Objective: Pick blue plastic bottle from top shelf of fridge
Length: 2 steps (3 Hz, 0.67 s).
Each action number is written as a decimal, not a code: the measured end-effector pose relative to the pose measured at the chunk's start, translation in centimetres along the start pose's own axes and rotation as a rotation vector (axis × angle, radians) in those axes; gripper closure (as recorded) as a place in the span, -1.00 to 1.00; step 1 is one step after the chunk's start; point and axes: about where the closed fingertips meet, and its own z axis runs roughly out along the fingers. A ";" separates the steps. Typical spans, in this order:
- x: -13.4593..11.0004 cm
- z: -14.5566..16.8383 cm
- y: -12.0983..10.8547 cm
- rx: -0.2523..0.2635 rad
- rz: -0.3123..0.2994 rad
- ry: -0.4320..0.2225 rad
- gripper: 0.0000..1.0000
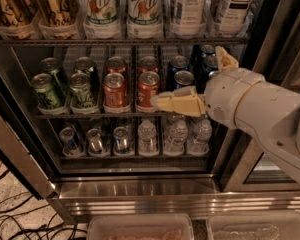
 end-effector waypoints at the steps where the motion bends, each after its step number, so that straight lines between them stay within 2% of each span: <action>1: -0.7 -0.1 -1.5 0.017 0.048 -0.077 -1.00; 2: -1.8 -0.2 -2.0 0.025 0.075 -0.144 -1.00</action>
Offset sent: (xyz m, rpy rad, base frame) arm 0.0094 -0.0161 0.0322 0.2221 -0.1325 0.0092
